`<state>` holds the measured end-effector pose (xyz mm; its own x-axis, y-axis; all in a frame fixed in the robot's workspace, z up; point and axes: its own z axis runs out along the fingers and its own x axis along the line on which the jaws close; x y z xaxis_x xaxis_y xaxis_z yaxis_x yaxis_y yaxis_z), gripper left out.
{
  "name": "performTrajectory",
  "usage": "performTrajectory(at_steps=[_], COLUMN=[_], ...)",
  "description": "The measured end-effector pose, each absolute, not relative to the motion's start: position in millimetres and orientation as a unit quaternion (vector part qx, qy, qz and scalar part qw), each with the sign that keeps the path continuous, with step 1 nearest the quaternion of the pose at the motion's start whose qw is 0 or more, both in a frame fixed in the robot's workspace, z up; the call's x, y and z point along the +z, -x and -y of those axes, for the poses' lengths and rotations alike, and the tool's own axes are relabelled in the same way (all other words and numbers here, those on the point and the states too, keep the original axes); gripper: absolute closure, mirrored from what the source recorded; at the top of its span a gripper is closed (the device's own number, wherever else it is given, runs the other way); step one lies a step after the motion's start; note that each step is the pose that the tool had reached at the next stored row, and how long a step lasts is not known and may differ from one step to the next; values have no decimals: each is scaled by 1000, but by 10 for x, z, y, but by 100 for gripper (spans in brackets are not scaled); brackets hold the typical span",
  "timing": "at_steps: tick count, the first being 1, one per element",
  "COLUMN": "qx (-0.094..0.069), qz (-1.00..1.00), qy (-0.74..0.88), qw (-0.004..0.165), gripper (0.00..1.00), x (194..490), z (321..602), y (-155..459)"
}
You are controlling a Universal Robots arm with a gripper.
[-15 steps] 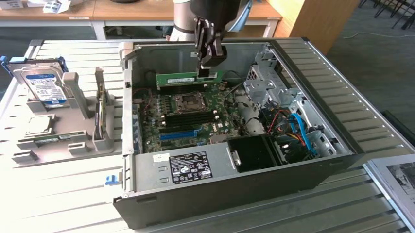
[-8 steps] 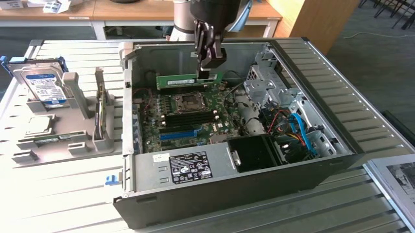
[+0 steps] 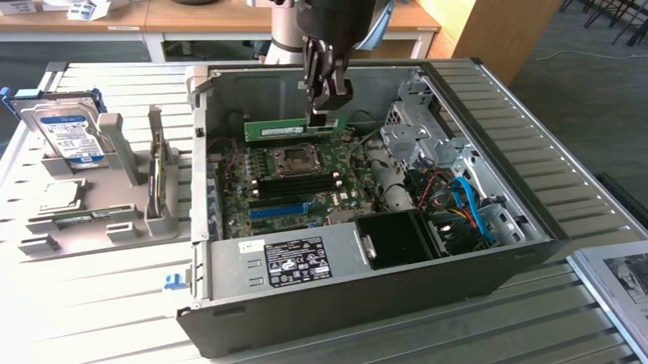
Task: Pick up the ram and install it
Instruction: 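Pick up the ram and move it above insertion slot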
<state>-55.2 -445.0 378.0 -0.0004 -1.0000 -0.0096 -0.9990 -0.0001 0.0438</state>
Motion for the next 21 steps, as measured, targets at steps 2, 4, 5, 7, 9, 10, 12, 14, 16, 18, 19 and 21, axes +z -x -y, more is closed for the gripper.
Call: performTrajectory(at_steps=[2, 4, 5, 7, 9, 10, 12, 14, 16, 18, 19, 21], qx=[-19, -19, -19, -19, -19, -19, -19, -19, -19, -19, -19, -19], qz=[707, 707, 707, 707, 707, 707, 707, 707, 707, 707, 707, 707], qy=[-707, -707, -707, -707, -707, -707, -707, -707, -707, -707, -707, -707], qw=[12, 12, 12, 12, 12, 12, 12, 12, 12, 12, 12, 12], gripper=[88, 88, 88, 88, 88, 88, 88, 88, 88, 88, 88, 88], x=[3765, 3764, 3764, 3763, 3762, 3762, 3762, 3762, 3762, 3762, 3762, 3761], z=[4449, 4450, 4450, 4450, 4450, 4450, 4450, 4450, 4450, 4450, 4450, 4447], y=[552, 552, 552, 548, 522, 504, 467, 434, 432, 432, 432, 431])
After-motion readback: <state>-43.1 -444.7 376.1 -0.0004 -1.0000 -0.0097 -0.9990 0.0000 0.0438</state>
